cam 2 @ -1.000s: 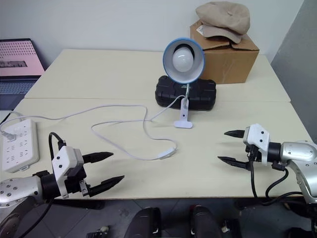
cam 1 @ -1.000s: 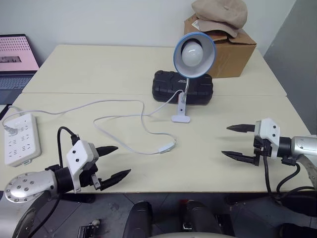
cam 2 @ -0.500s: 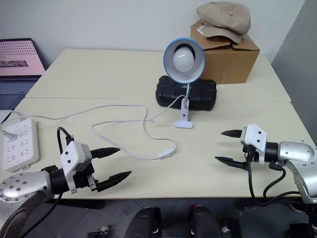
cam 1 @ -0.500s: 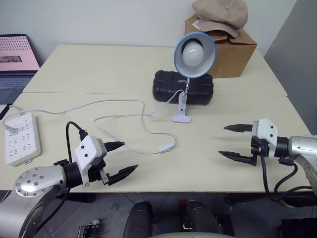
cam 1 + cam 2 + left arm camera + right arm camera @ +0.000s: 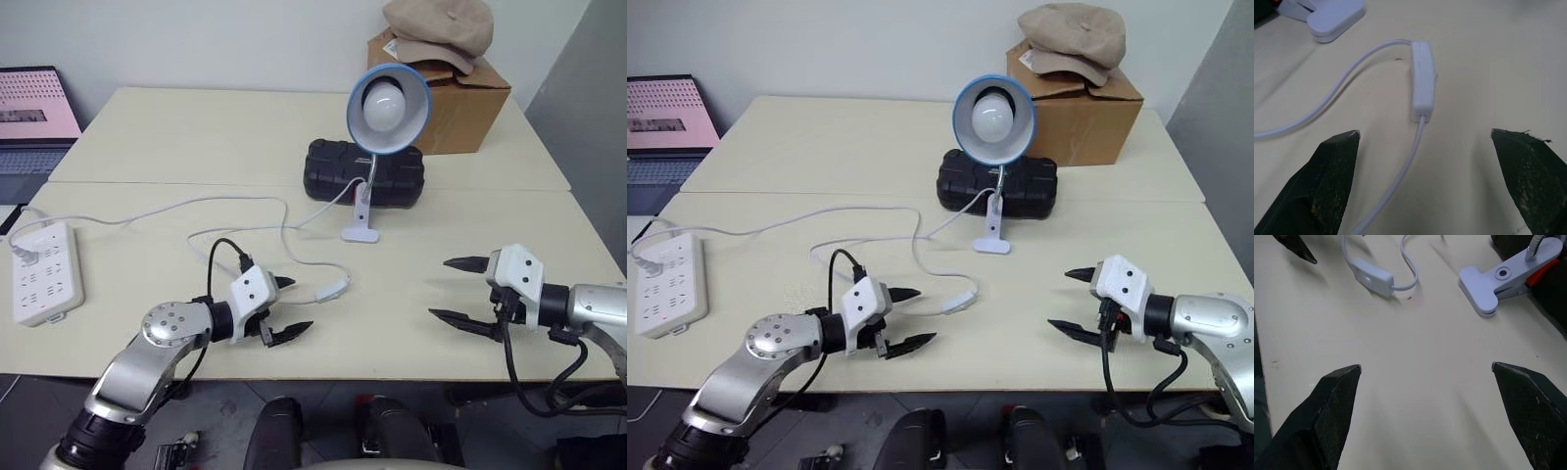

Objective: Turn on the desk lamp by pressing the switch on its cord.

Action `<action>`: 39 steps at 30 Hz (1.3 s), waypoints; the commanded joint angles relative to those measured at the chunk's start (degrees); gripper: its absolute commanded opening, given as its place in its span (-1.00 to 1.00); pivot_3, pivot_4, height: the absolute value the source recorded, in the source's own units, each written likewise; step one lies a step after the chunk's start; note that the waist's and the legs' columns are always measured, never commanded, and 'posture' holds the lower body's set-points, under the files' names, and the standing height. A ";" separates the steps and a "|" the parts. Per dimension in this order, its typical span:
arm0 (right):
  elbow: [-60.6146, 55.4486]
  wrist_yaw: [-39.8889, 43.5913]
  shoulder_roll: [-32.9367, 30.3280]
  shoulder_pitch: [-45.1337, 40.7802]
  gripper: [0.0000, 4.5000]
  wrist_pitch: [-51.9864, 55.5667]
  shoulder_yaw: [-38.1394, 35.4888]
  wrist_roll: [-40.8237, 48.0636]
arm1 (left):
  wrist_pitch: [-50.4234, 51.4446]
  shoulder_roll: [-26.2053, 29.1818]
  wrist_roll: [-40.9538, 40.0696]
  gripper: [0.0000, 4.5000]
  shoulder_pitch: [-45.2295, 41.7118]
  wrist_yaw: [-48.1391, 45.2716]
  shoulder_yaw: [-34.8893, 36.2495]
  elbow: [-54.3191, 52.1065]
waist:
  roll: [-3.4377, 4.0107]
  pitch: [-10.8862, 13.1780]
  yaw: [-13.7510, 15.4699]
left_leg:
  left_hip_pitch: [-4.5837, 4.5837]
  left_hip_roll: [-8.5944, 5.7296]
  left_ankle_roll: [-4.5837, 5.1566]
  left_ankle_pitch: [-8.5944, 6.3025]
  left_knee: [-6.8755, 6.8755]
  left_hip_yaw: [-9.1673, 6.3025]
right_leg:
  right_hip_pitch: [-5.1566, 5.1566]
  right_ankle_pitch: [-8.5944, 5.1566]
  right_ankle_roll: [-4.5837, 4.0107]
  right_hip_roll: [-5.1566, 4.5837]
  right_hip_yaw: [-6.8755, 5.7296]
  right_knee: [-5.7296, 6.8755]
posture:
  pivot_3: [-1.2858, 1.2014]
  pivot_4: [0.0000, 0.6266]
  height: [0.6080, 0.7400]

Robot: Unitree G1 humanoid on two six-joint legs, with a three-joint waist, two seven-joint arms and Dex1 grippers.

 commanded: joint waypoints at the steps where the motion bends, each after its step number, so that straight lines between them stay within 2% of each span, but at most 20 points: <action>1: -5.83 -1.99 -0.17 1.56 1.00 3.21 -2.28 1.84 | -4.86 -2.82 2.76 0.99 -4.43 -1.23 -2.82 5.36 | -0.01 0.00 0.20 | -0.01 0.00 0.00 0.00 0.03 -0.03 | 0.01 0.00 0.01 0.00 -0.03 0.01 | 0.03 -0.52 1.00; 11: -10.87 -4.48 -0.20 4.03 1.00 7.44 -4.29 3.80 | -10.34 -6.71 6.79 0.99 -8.43 -3.74 -6.68 13.77 | -0.02 0.00 0.30 | -0.01 0.00 0.00 0.00 0.06 -0.01 | 0.01 0.02 0.05 0.02 -0.01 0.01 | 0.03 -0.52 1.00; 12: -11.02 -4.54 -0.23 3.92 1.00 7.68 -4.32 3.91 | -10.80 -6.89 7.02 0.82 -8.53 -4.00 -6.77 14.24 | -0.02 0.00 0.34 | -0.02 0.00 0.00 0.00 0.06 -0.03 | 0.02 0.02 0.05 0.02 -0.03 0.01 | 0.03 -0.52 1.00; 13: -11.12 -4.58 -0.27 3.87 1.00 7.83 -4.36 3.98 | -11.06 -7.01 7.12 0.82 -8.55 -4.23 -6.78 14.47 | -0.02 -0.01 0.39 | -0.02 0.00 0.00 0.00 0.07 -0.04 | 0.02 0.02 0.05 0.02 -0.03 0.02 | 0.03 -0.52 1.00; 16: -11.14 -4.58 -0.50 3.59 1.00 7.95 -4.35 4.03 | -12.42 -7.52 7.84 0.52 -8.87 -4.63 -6.75 16.10 | -0.02 -0.01 0.41 | -0.02 -0.03 0.01 0.00 0.11 -0.03 | 0.04 0.05 0.09 0.00 -0.01 0.01 | 0.03 -0.52 1.00; 19: -11.18 -4.65 -0.63 3.21 1.00 8.02 -4.03 4.09 | -13.38 -8.01 8.26 0.30 -9.25 -4.93 -6.74 17.50 | -0.02 -0.01 0.43 | -0.01 -0.03 0.01 0.01 0.13 -0.04 | 0.06 0.07 0.12 0.00 -0.02 0.01 | 0.03 -0.52 1.00; 31: -10.24 -4.11 -0.45 -2.11 1.00 7.98 -1.05 4.64 | -14.89 -8.58 8.28 -0.82 -9.67 -6.08 -6.10 18.62 | -0.03 -0.02 0.32 | 0.01 -0.03 0.02 0.01 0.14 -0.04 | 0.07 0.10 0.16 0.01 -0.01 0.02 | 0.03 -0.52 1.00; 35: -8.47 -1.03 0.04 -10.08 1.00 7.49 6.17 4.74 | -13.88 -7.16 7.47 -0.82 -9.93 -6.97 -4.76 16.41 | -0.03 -0.02 -0.04 | 0.02 -0.01 0.03 0.02 0.14 -0.05 | 0.06 0.11 0.17 0.03 -0.01 0.04 | 0.03 -0.52 1.00; 39: -4.65 -0.86 4.51 -21.53 1.00 9.32 16.83 2.05 | -12.34 -5.20 6.10 -0.82 -9.91 -8.01 -3.25 13.82 | -0.05 -0.01 -0.69 | -0.02 0.01 0.02 0.02 0.12 -0.06 | 0.02 0.10 0.16 0.06 -0.01 0.03 | 0.03 -0.52 1.00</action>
